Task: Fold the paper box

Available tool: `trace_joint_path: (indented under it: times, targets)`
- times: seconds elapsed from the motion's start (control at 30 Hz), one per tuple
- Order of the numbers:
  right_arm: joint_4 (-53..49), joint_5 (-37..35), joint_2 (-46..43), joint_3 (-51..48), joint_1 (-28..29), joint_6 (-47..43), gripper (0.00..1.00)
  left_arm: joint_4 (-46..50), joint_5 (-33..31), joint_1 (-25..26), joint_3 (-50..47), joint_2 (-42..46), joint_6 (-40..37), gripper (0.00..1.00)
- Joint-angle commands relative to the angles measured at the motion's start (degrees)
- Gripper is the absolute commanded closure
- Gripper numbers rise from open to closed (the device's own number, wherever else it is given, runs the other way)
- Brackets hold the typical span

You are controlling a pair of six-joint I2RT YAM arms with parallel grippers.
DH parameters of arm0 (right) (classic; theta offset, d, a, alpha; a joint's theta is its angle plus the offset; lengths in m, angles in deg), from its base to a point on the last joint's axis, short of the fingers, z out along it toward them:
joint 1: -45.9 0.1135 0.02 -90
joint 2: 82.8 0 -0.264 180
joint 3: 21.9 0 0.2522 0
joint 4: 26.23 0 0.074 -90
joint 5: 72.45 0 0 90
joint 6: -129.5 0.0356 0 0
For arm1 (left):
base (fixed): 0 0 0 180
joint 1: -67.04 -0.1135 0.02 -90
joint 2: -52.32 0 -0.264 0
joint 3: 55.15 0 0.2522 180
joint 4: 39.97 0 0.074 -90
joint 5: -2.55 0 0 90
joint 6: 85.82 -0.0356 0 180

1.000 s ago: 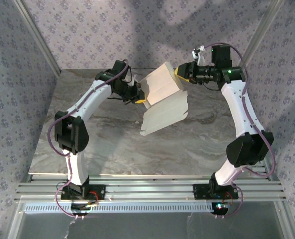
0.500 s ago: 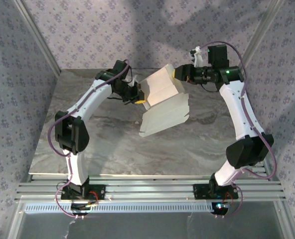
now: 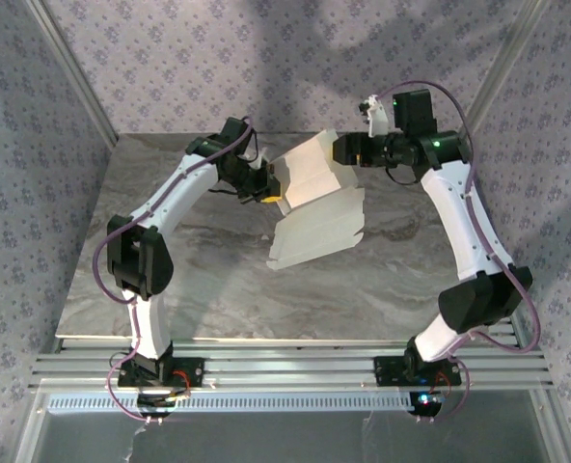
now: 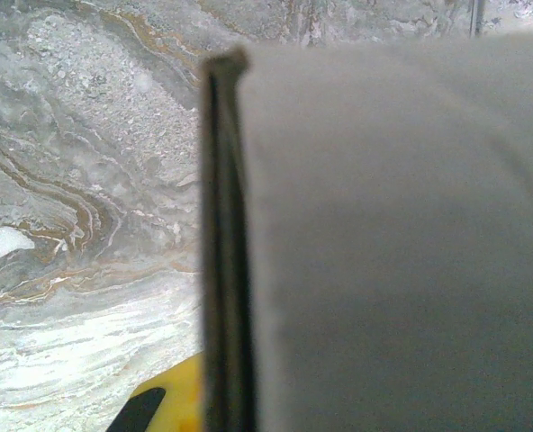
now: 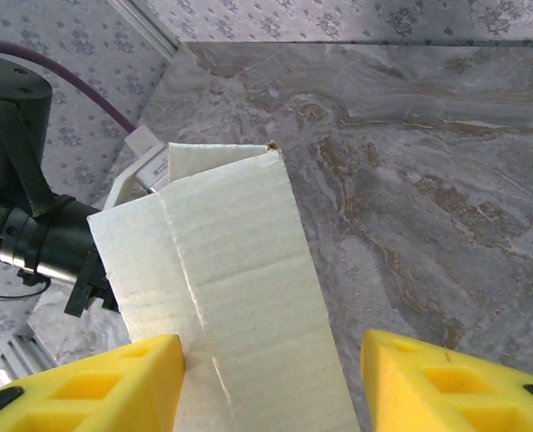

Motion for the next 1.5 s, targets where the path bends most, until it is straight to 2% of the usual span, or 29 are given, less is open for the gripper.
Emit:
trace_joint_path:
  times: [0.0,0.53,0.83,1.13,1.47]
  targets:
    - [-2.21,-4.2,-2.06,0.56,1.43,-3.2,0.43,1.25,0.63,0.96,2.18,0.69,-1.12,1.0]
    - [-3.61,-11.93,-2.68,-0.33,4.1,-5.82,0.41,2.31,-0.17,1.67,3.49,0.59,-1.52,1.0]
    - [-3.84,-20.08,-2.6,-2.25,6.4,-8.59,0.4,3.58,-1.83,2.35,4.52,1.08,-2.17,1.0]
    - [-2.87,-25.27,-2.44,-4.03,7.71,-9.66,0.61,4.15,-2.1,2.66,5.23,1.01,-2.4,1.0]
    - [-2.41,-32.78,-2.27,-6.0,10.32,-11.22,0.67,4.84,-1.88,3.15,7.73,0.24,-2.22,1.0]
